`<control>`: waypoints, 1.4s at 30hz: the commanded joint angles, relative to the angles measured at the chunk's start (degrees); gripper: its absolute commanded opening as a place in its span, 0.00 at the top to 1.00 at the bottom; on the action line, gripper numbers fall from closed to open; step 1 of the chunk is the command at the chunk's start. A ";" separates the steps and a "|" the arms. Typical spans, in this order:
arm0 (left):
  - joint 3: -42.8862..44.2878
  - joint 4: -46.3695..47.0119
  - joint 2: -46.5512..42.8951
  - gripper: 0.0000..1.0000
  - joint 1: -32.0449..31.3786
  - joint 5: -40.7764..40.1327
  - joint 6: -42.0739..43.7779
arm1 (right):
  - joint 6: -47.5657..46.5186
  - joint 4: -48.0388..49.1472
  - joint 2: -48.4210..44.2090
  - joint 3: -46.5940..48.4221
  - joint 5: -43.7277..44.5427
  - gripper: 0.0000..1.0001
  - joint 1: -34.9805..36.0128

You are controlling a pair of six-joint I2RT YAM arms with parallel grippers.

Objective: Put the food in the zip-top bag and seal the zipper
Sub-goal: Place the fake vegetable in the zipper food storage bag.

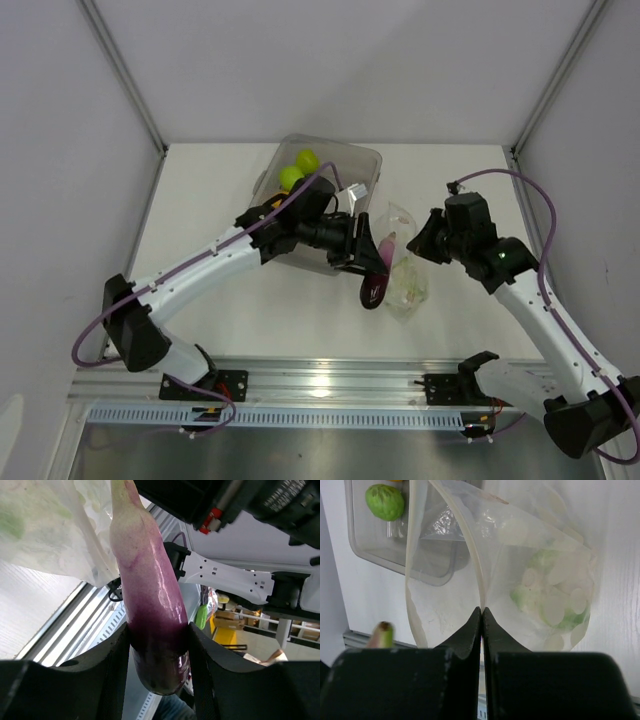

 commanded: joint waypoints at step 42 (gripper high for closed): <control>1.34 1.30 9.20 0.99 6.28 -14.53 -7.31 | 1.48 -0.59 -4.25 5.64 10.18 1.00 14.11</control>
